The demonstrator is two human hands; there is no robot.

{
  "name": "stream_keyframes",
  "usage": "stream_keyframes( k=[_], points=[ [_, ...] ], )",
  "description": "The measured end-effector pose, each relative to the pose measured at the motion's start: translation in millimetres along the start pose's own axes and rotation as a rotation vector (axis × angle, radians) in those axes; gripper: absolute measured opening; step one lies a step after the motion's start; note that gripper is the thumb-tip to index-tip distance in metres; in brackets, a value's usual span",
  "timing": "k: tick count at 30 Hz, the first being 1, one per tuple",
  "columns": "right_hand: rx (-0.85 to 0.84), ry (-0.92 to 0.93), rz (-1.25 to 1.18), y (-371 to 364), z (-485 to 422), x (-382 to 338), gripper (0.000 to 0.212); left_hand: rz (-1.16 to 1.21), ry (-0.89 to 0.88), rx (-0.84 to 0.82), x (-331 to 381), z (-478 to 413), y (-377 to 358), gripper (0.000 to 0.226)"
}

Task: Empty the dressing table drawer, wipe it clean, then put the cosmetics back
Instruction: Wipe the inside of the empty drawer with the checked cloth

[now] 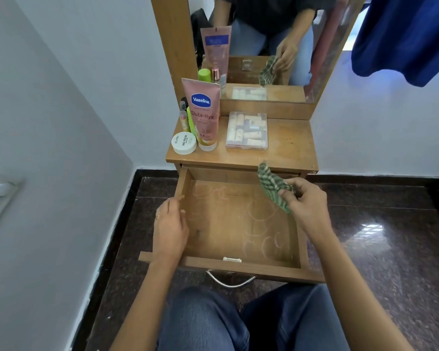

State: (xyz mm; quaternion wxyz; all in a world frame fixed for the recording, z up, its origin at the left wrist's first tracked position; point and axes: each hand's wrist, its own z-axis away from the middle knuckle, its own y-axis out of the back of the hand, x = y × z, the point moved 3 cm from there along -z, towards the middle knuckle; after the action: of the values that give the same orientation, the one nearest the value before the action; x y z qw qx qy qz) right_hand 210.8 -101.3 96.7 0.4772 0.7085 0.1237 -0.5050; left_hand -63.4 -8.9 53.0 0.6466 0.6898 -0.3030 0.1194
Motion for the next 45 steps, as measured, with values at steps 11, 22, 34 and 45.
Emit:
stream_keyframes(
  k=[11,22,34,45],
  points=[
    [-0.459,0.034,0.805,-65,27,35,0.029,0.006,0.003,-0.069,-5,3,-8,0.034],
    [-0.632,-0.129,0.672,-96,14,43,0.064,-0.016,0.016,-0.076,-4,1,-8,0.036],
    [-0.605,-0.305,0.709,-104,5,60,0.067,-0.003,0.021,-0.069,-5,6,-8,0.037],
    [-0.681,-0.165,0.749,-139,10,36,0.067,-0.01,0.01,-0.062,-3,4,-7,0.036]
  ],
)
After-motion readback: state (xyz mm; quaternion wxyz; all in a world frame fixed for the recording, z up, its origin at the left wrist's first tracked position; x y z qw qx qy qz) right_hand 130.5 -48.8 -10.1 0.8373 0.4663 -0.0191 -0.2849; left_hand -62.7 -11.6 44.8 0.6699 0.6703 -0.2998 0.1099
